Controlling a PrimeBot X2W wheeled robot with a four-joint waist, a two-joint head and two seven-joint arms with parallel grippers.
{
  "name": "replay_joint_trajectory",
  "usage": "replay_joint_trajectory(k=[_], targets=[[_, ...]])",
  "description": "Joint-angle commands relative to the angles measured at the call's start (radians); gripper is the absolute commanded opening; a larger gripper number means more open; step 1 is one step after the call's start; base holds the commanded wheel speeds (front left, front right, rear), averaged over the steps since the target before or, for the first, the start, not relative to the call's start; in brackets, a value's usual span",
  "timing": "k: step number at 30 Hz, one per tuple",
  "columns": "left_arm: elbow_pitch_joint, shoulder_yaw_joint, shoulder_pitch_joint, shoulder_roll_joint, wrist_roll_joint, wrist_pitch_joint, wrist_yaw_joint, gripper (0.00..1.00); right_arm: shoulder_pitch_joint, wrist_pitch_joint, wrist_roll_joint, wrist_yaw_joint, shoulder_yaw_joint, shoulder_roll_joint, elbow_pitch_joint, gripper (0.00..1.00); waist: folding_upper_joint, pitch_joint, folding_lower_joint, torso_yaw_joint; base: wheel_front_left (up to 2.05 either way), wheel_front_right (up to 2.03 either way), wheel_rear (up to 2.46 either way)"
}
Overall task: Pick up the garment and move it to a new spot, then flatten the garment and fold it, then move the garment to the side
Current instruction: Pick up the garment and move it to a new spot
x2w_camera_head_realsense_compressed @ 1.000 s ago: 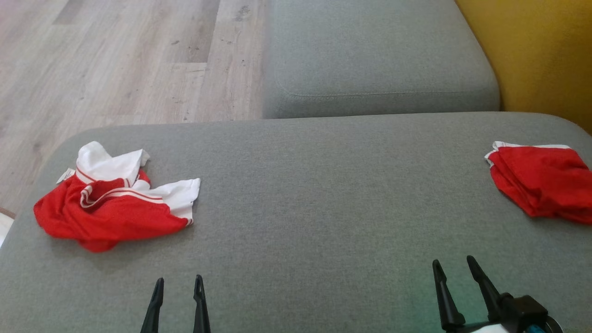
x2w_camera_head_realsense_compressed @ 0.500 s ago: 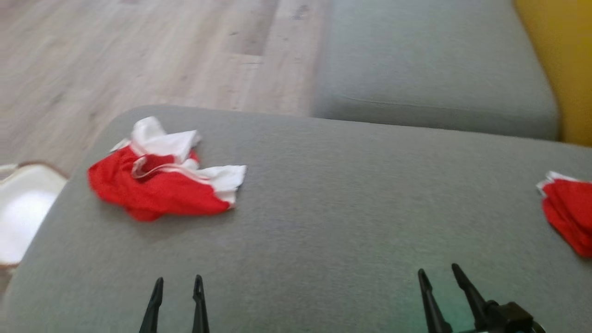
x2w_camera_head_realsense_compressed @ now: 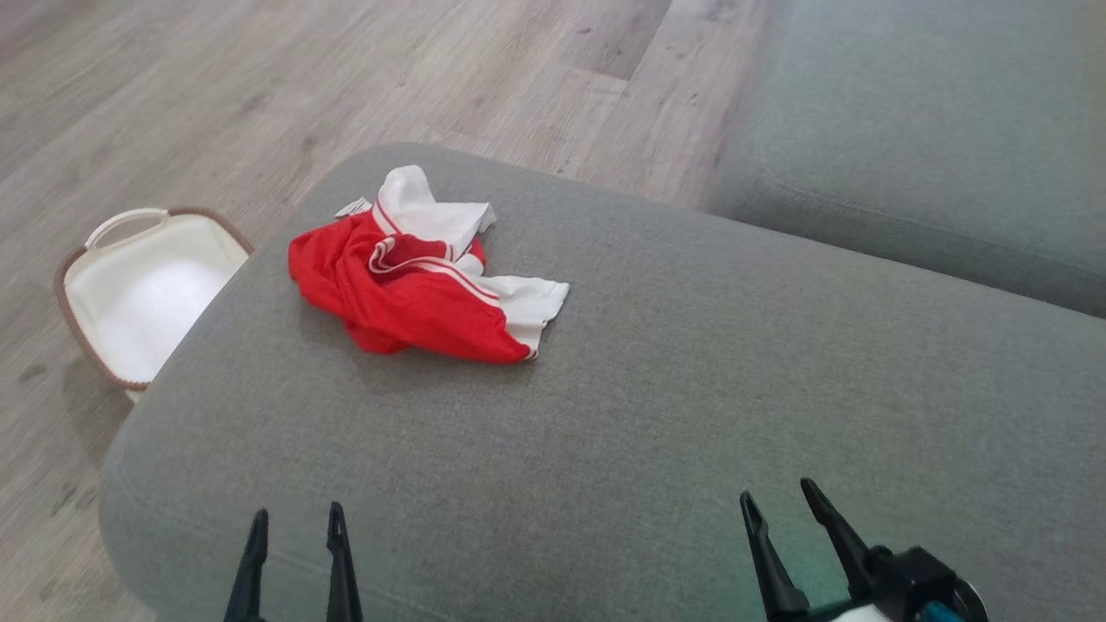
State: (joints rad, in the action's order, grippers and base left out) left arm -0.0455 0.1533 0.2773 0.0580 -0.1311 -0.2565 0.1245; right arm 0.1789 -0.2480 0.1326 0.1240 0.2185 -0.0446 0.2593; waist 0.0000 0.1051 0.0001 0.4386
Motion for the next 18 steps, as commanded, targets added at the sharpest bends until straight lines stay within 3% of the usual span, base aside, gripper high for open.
replay_joint_trajectory(k=[1, 9, 18], targets=[[0.042, -0.040, -0.021, -0.008, 0.001, -0.005, 0.012, 1.00, -0.060, -0.014, 0.008, 0.007, 0.024, -0.008, -0.024, 1.00, 0.0000, -0.011, -0.0001, 0.010, 0.00, 0.00, 0.00], [0.072, -0.056, -0.026, -0.008, 0.009, -0.005, 0.021, 1.00, -0.071, -0.014, 0.014, 0.007, 0.033, -0.027, -0.013, 1.00, 0.0000, -0.023, -0.0001, 0.021, 0.00, 0.00, 0.00], [0.088, -0.108, -0.151, 0.023, 0.036, -0.005, -0.030, 1.00, -0.016, -0.014, -0.011, 0.007, -0.007, -0.051, -0.044, 1.00, 0.0000, -0.090, -0.0001, 0.011, 0.00, 0.00, 0.00]])
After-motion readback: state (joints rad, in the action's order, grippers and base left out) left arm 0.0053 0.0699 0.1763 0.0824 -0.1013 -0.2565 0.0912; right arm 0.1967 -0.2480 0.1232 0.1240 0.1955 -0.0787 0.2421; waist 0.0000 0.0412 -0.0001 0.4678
